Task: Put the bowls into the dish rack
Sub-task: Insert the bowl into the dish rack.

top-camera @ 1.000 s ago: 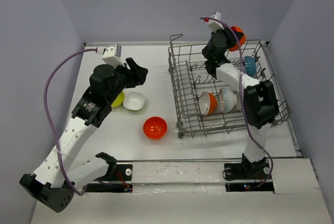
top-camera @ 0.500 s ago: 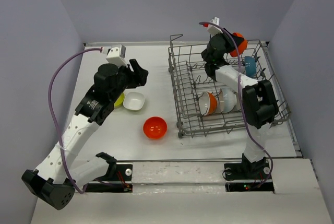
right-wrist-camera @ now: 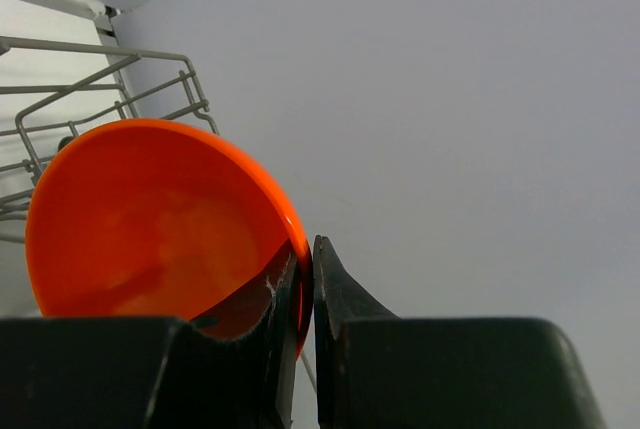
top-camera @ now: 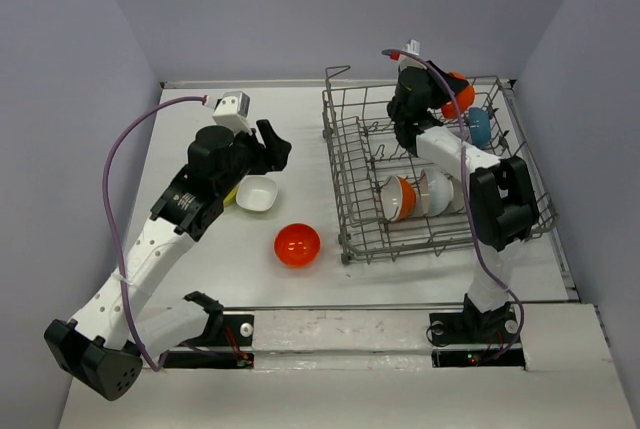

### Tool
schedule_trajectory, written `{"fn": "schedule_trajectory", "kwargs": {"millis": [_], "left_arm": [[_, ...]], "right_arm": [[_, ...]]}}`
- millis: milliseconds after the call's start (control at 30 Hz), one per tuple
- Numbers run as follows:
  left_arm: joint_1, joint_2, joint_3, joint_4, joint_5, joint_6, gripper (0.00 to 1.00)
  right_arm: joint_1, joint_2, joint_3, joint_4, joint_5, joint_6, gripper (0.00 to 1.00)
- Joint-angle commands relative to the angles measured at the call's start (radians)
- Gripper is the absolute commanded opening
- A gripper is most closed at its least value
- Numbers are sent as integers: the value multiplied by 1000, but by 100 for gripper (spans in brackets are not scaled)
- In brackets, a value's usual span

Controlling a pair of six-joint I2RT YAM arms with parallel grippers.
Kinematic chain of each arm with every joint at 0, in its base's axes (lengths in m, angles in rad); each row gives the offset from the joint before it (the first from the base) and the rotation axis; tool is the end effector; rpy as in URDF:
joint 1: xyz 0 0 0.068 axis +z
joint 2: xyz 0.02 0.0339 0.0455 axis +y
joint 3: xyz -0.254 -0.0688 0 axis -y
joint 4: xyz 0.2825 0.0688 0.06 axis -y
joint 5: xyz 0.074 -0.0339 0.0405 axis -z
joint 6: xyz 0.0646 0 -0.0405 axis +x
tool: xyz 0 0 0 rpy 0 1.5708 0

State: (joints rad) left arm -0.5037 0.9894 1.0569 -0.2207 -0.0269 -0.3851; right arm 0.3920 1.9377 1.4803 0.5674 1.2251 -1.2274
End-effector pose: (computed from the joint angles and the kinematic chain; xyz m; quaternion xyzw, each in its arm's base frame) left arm 0.2594 -0.1410 0.3835 0.0362 0.7583 -0.2706 0.5920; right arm 0.4727 0.1296 0.2902 -0.0999 0.6866 -0.5979 0.4015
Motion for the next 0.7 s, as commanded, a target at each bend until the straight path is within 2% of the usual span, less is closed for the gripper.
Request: {"fn": "schedule_trajectory", "kwargs": {"millis": [0,667], "left_arm": [[-9,-3,-3,55,8,14,74],[-36,25,-17,53,-2,22,75]], "right_arm": [[-7,-66,-8,-8,7,8,1],[-16,-109,-112,-6,-61,-17,1]]}}
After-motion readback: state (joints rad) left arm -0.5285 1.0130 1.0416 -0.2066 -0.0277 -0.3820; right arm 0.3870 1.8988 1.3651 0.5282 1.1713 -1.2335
